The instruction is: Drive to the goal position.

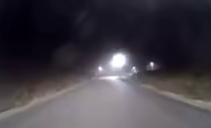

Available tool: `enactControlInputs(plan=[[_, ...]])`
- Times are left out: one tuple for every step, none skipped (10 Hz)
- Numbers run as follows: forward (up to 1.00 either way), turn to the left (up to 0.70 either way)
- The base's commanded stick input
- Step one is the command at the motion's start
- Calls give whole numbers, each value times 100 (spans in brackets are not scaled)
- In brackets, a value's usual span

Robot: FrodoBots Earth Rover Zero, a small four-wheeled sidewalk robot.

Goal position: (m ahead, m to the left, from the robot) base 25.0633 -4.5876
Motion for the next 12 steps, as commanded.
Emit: enactControlInputs(plan=[[100, 16], [100, 18], [100, 19], [100, 19], [100, 20], [100, 20], [100, 18], [100, 17], [100, 17], [100, 17], [100, 14], [100, 5]])
